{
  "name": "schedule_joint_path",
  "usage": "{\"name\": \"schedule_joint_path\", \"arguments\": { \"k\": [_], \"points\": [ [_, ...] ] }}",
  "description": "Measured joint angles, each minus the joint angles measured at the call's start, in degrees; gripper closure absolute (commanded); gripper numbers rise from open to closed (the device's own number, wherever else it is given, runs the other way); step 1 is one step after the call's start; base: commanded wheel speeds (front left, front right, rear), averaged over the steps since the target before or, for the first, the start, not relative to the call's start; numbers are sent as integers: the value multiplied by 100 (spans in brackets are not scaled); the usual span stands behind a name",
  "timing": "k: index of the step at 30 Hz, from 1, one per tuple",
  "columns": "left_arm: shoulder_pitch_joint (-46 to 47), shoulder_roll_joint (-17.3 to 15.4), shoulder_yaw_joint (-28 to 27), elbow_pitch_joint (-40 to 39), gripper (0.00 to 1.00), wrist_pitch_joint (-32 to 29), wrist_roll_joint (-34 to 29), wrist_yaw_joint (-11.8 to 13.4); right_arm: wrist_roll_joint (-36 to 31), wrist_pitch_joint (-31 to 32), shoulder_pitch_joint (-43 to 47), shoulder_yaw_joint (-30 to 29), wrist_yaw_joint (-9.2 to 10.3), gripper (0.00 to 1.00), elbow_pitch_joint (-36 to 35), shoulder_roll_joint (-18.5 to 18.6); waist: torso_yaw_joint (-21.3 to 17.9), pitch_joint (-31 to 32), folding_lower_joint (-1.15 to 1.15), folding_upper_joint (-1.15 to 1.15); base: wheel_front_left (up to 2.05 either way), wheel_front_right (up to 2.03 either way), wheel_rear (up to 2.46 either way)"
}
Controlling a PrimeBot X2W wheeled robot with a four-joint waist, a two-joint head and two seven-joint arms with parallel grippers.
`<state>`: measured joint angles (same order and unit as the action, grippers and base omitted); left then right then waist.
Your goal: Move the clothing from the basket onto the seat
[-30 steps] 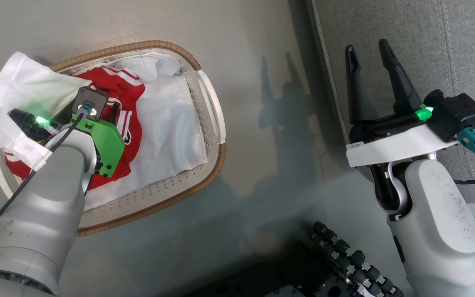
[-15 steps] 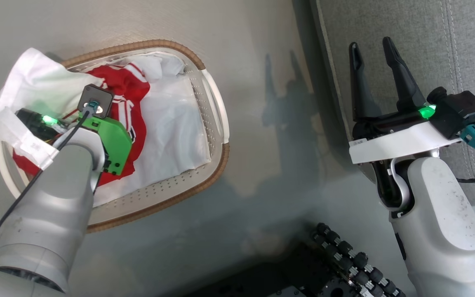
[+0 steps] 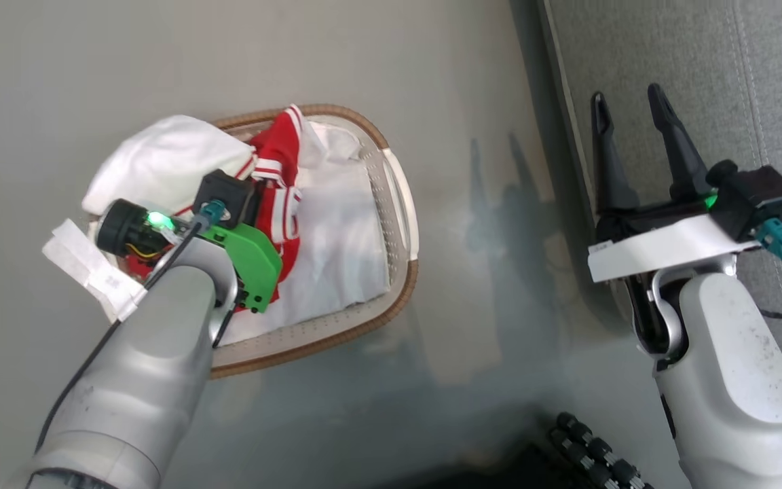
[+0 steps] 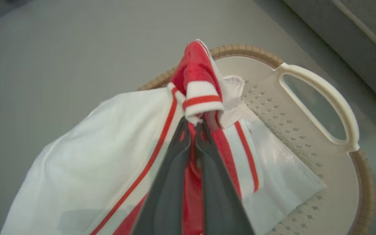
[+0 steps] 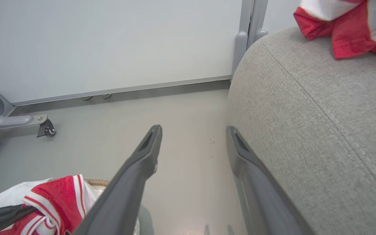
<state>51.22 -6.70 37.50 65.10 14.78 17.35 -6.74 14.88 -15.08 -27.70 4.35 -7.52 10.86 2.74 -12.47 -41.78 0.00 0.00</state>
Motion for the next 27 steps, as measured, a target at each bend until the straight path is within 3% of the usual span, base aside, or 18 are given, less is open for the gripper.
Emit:
{"name": "schedule_joint_path", "arguments": {
  "k": [13,27],
  "points": [
    [-754,-178,35,-1835,100,25,338,-58,-400,0,694,-264,0,0,491,0,476,1408,0,0,0,0,0],
    [-413,-626,847,-3032,100,-348,1060,-65,-489,0,1335,-277,0,0,856,1,801,3086,-1,0,0,0,0]
  ]
}}
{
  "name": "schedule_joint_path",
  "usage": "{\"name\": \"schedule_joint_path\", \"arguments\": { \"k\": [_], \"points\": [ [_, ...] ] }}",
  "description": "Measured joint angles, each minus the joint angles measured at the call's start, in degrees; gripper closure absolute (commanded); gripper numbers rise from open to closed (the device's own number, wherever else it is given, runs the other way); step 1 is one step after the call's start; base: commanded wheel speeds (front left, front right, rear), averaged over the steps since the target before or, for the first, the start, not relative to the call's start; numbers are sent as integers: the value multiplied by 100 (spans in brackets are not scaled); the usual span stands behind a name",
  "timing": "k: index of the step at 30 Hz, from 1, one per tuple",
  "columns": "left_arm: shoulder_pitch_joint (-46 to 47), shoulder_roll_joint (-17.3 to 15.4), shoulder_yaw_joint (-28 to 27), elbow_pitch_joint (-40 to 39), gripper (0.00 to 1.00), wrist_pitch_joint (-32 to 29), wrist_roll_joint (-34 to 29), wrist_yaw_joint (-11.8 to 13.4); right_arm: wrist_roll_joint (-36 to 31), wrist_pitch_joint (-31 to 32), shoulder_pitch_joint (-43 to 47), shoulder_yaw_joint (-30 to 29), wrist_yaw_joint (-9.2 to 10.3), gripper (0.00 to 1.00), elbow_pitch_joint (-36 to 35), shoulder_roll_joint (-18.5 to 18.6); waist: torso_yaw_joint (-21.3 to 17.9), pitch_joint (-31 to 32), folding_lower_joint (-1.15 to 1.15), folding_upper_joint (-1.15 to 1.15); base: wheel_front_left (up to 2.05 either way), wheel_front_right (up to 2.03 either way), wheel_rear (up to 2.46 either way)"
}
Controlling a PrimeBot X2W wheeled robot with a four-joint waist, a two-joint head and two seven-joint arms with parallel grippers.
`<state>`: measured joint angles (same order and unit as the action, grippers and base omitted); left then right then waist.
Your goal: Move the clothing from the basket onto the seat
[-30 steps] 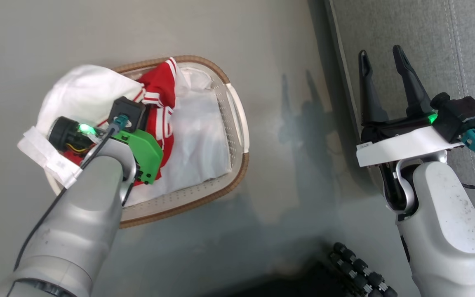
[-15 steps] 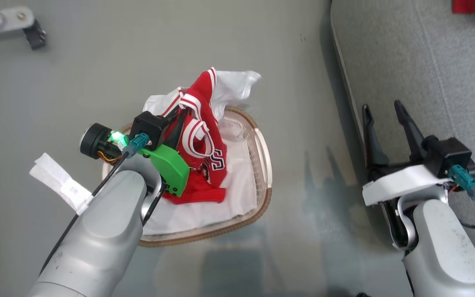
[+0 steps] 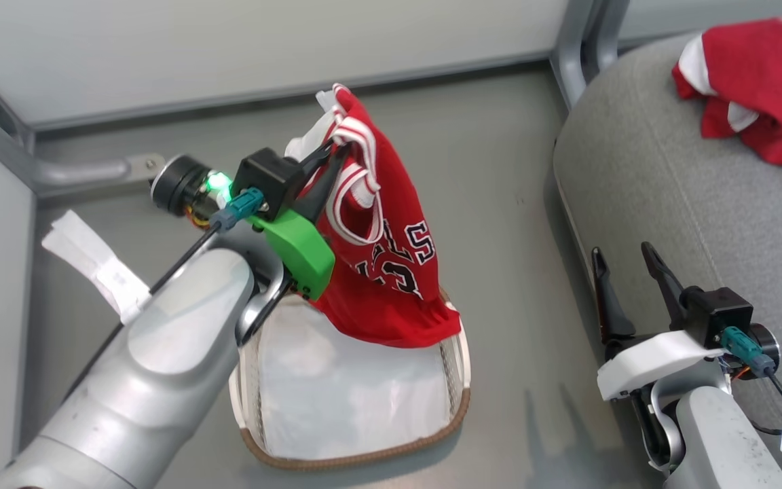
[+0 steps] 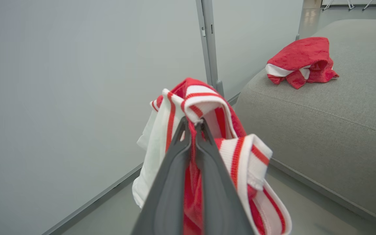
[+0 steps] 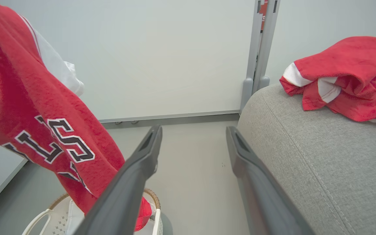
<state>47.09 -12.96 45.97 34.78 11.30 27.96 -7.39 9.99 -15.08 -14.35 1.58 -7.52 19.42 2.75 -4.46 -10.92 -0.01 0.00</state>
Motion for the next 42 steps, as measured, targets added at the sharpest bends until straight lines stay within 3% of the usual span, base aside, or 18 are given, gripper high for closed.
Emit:
{"name": "schedule_joint_path", "arguments": {
  "k": [15,31,42],
  "points": [
    [1184,-343,393,-723,100,-424,538,-1,13,0,6,591,0,0,53,1,63,981,0,0,0,0,0],
    [1459,-192,633,-804,100,-595,766,-1,247,0,-388,2071,0,0,-483,-2,127,1181,0,0,0,0,0],
    [1588,90,836,-1103,100,-544,805,-1,-167,0,-1447,2305,0,0,1238,3,550,1263,0,0,0,0,0]
  ]
}}
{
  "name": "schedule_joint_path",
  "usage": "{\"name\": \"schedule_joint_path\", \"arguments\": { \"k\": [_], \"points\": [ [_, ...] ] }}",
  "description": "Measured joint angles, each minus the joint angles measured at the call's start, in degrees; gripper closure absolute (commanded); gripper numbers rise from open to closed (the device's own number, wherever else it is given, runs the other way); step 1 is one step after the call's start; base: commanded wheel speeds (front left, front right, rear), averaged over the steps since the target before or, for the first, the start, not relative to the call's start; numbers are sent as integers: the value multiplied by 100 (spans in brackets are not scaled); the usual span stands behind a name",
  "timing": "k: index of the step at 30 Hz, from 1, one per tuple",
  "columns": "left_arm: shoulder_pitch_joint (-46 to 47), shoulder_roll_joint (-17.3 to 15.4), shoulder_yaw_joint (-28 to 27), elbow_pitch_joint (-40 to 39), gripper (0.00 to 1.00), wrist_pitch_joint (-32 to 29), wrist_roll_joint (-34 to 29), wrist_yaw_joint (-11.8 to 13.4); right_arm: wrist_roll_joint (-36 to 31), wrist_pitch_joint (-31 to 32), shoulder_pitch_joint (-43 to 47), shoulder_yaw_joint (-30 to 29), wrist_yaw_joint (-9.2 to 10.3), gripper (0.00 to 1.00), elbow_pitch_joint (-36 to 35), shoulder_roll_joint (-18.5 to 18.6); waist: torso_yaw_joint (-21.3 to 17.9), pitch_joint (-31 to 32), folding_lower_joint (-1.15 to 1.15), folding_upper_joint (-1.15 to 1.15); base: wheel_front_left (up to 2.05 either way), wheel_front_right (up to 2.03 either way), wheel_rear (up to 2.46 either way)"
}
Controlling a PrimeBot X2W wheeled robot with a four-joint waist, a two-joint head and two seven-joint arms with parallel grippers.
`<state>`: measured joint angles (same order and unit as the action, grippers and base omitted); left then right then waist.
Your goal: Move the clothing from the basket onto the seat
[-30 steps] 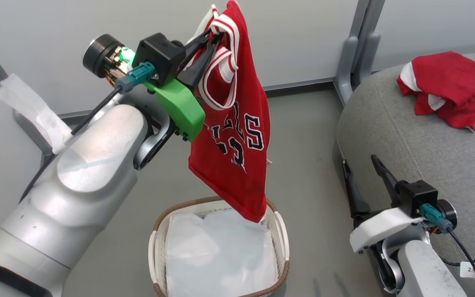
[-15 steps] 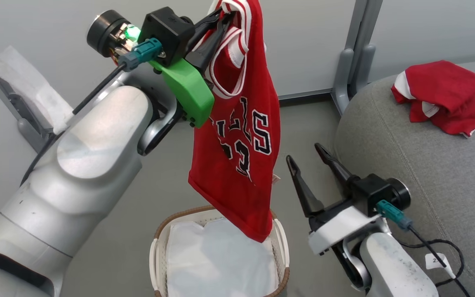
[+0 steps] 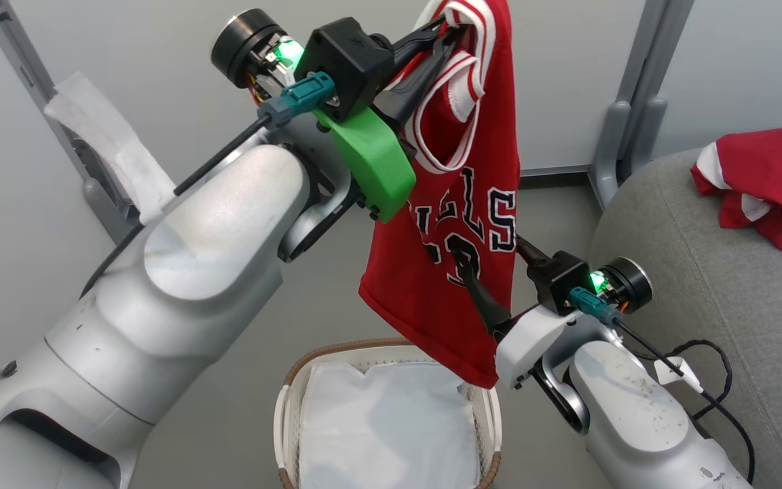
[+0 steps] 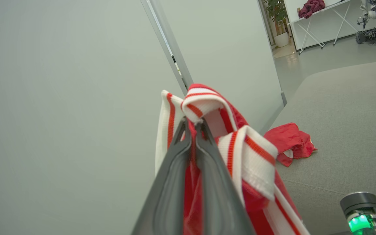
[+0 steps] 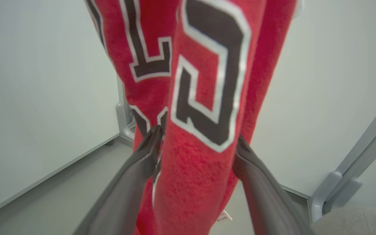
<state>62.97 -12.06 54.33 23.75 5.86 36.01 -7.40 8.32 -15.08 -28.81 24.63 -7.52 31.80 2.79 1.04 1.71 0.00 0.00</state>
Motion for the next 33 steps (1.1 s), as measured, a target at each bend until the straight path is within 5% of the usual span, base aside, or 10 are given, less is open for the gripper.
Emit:
{"name": "schedule_joint_path", "arguments": {
  "k": [4,6,8,20,22,24,33],
  "points": [
    [0,40,88,-142,100,0,9,0,178,0,-201,142,0,0,309,0,149,17,0,0,0,0,0],
    [-3,29,110,-190,100,3,10,0,270,0,-288,207,0,64,382,0,222,26,0,0,0,0,0],
    [-20,1,112,-222,100,8,24,3,326,0,-358,257,0,100,414,-1,274,34,0,0,0,0,0],
    [-826,-505,-108,24,100,116,454,278,285,0,-460,92,0,100,313,-3,166,21,0,0,0,0,0],
    [-1001,-575,-180,126,60,215,533,341,225,0,-462,3,0,100,280,-1,117,3,0,0,0,0,0],
    [-1179,-645,-233,271,0,322,617,396,138,0,-464,-112,0,100,266,-5,56,-20,0,0,0,0,0],
    [-1939,-649,-260,630,0,757,716,461,-179,0,-435,-625,0,100,143,109,-252,-136,0,0,0,0,0]
  ]
}}
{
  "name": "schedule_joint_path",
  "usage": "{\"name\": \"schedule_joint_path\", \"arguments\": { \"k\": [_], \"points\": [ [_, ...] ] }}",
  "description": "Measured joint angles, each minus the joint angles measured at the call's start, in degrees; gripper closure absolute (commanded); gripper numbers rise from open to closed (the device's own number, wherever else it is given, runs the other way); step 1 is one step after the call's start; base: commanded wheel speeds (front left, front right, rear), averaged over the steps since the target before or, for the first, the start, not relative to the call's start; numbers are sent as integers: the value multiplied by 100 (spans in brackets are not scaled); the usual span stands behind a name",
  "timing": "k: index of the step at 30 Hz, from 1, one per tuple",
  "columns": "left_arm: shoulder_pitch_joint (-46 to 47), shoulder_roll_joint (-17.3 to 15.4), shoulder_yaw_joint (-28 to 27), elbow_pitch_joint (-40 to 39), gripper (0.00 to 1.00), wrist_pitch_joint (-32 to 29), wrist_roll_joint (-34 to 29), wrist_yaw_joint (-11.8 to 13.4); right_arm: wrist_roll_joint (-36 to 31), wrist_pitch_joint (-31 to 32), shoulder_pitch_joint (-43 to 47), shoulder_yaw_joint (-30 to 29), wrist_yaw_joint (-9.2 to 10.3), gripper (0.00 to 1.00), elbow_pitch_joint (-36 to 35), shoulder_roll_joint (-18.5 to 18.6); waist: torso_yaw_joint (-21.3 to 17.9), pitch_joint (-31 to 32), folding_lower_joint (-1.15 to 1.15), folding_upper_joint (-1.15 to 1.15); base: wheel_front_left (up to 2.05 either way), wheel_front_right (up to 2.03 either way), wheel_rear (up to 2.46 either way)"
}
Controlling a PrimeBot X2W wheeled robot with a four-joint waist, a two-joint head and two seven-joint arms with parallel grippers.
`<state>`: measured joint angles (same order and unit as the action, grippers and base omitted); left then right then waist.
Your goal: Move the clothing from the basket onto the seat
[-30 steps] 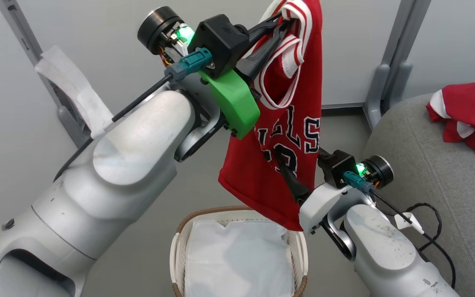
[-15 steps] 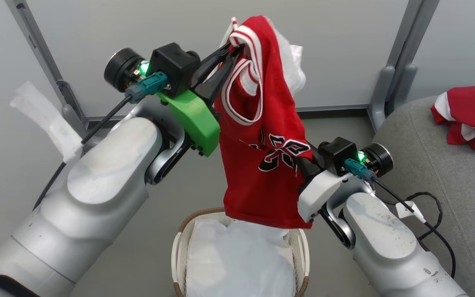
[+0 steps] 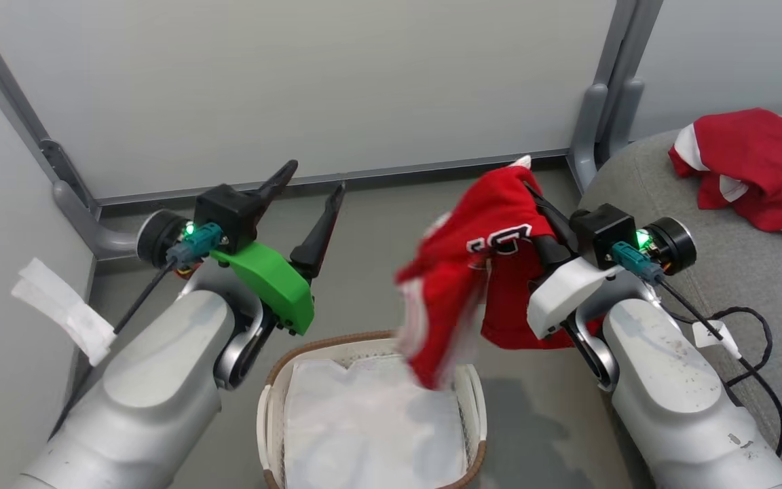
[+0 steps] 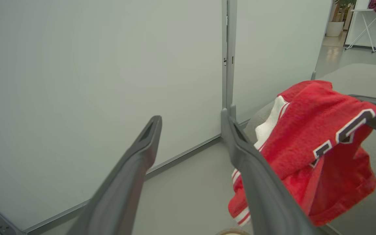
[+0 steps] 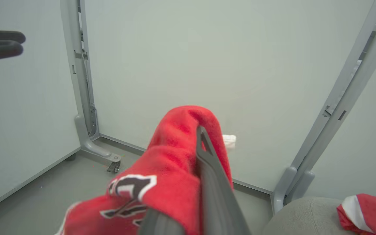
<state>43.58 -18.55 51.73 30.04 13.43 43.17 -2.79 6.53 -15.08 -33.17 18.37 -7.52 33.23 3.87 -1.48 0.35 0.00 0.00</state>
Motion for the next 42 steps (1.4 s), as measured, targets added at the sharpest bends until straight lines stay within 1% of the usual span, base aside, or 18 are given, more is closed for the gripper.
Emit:
{"name": "schedule_joint_path", "arguments": {
  "k": [6,13,17,25,31,37,42],
  "points": [
    [-387,253,88,-43,0,126,-129,-26,-85,0,103,-357,0,100,-145,265,-263,-88,0,0,0,0,0],
    [-776,572,199,-130,0,153,-387,-82,-203,0,301,-736,0,100,-424,485,-724,-211,0,0,0,0,0],
    [-908,713,135,-188,0,160,-506,-125,-245,1,366,-911,0,100,-591,552,-1058,-296,0,0,0,0,0],
    [-1021,911,-21,-210,0,170,-806,-226,-259,47,534,-1116,0,100,-923,571,-1731,-506,0,0,0,0,0],
    [-1064,1014,-130,-219,0,170,-957,-285,-258,114,664,-1229,0,100,-1109,589,-2103,-687,0,0,0,0,0],
    [-1078,1046,-171,-208,0,170,-1105,-334,-249,183,681,-1360,0,100,-1226,611,-2260,-905,0,0,0,0,0],
    [-1076,1058,-167,-189,0,170,-1204,-376,-225,205,654,-1440,0,100,-1199,592,-2244,-1071,0,0,0,0,0]
  ]
}}
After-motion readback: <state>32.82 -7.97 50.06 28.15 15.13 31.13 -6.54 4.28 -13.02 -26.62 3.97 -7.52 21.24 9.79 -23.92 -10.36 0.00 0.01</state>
